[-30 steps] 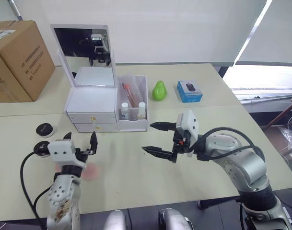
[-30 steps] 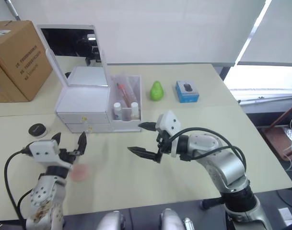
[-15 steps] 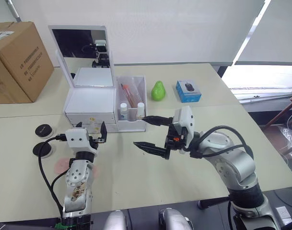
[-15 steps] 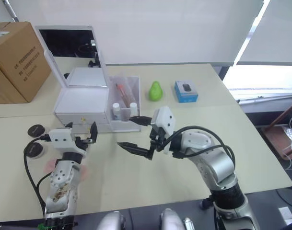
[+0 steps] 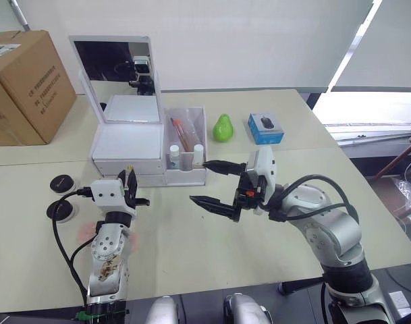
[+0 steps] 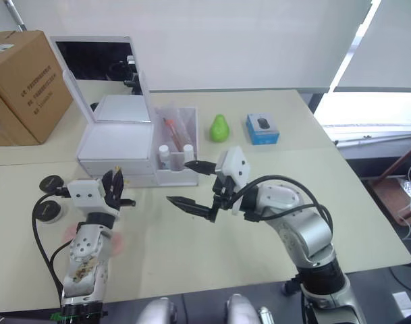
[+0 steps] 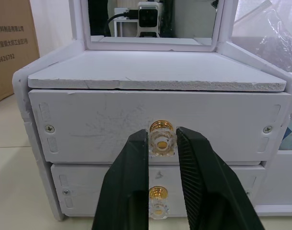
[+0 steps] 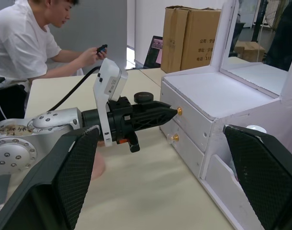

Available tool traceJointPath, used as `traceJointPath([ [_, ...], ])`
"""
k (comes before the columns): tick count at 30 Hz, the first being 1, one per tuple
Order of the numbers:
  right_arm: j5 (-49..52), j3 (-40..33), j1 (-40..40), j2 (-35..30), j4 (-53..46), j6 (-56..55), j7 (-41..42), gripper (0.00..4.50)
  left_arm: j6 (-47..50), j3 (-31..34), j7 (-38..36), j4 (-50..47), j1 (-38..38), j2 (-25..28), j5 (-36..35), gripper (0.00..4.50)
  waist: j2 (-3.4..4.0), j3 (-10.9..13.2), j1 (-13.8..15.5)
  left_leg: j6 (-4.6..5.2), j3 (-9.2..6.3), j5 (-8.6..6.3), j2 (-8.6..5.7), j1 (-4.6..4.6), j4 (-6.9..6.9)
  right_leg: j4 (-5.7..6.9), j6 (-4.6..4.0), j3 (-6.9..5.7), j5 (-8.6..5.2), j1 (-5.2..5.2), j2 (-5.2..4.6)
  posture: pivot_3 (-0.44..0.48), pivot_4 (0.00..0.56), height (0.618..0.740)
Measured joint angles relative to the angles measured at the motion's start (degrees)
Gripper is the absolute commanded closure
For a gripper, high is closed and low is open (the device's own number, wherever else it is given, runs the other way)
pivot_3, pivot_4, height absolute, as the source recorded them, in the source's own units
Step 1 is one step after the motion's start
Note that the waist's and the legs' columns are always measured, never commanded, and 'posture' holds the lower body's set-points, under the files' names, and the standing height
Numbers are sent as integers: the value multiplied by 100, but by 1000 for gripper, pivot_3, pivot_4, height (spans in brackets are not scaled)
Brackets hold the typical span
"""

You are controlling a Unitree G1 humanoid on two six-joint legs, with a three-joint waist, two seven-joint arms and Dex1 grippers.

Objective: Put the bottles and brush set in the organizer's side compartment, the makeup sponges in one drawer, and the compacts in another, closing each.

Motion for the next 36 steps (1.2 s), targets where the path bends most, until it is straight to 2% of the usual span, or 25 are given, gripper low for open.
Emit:
traceJointPath([
  [9, 54, -11, 0, -63, -3, 2, -83, 0, -57, 1, -66, -72, 143, 112, -35, 3953, 3, 1, -16, 0, 0, 0, 0, 1, -2, -1, 0, 0, -1, -1, 0, 0, 150, 730],
  [18, 71, 7, 5, -80, -13, 3, -99, 0, -273, -29, -653, -1371, 1966, 382, -369, 3953, 27, 12, -80, -4, 4, -3, 0, 3, -21, -7, -6, -2, -9, -12, -12, 0, 150, 730],
  [21, 71, 7, 5, -80, -10, 3, -99, 0, -285, -79, -687, -1665, 2374, 378, -391, 3953, 39, 20, -75, -24, 4, -14, -1, -1, -23, -10, -4, -2, -11, -48, -14, 0, 150, 730],
  [36, 94, 5, 4, -83, -1, 2, -45, 0, -152, 46, -692, -1966, 2687, 450, -607, 3953, 40, 22, -91, -6, 4, -4, -3, -19, -24, -6, -4, -1, -11, -75, -10, 0, 150, 730],
])
